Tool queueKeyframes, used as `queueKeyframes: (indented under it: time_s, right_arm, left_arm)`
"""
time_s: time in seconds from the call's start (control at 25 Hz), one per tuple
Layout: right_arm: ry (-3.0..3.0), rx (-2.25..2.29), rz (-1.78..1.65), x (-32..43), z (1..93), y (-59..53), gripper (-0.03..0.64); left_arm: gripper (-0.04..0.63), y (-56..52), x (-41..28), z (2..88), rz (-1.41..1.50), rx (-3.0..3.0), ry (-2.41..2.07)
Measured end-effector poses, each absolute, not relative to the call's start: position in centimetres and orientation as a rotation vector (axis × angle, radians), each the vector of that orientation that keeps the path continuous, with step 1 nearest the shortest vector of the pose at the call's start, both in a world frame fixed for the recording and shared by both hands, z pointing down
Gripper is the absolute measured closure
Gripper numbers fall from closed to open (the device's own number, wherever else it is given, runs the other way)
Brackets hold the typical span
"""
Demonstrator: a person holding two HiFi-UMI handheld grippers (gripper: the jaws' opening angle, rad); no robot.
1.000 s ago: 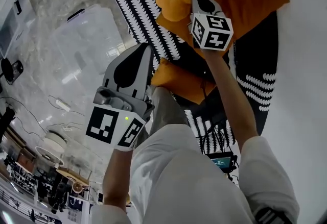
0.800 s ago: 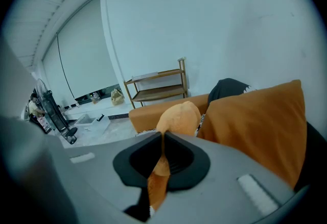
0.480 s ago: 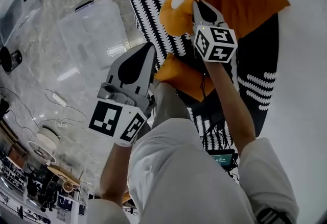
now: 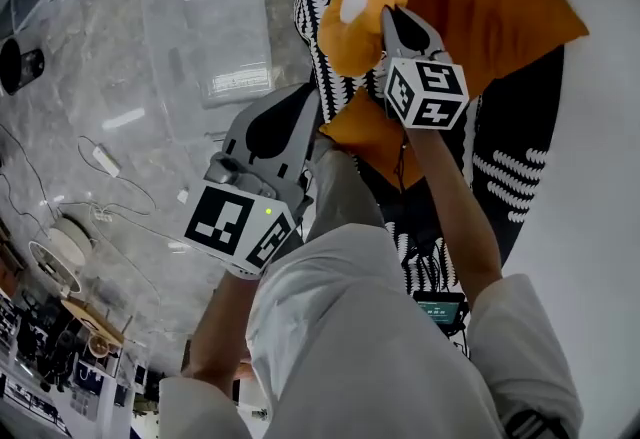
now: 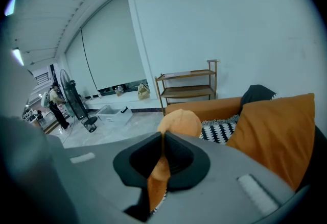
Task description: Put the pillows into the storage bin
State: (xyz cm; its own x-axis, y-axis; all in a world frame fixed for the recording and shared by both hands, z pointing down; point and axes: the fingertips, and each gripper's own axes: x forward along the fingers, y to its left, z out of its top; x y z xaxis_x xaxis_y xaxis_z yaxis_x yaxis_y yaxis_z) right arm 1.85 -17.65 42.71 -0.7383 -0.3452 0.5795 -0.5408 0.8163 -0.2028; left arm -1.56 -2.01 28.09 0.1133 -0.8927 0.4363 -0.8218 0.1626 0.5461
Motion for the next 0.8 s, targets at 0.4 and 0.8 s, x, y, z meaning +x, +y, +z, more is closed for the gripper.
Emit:
queueKeyframes:
  time_s: [0.4,0.8]
  right_arm:
    - [-2.491,0.486,0.457,-2.5,43.3,-8.4,0.591]
    - [-2.475,0.341,0.444,-6.1,45.4,-0.8,0.591]
  left_arm:
    - [0.588,6.8,-4.1,29.3,-0.175,1.55,-1.784]
    - [0.588,12.8,-6.2,30.1,-0.213,1.478,-1.835]
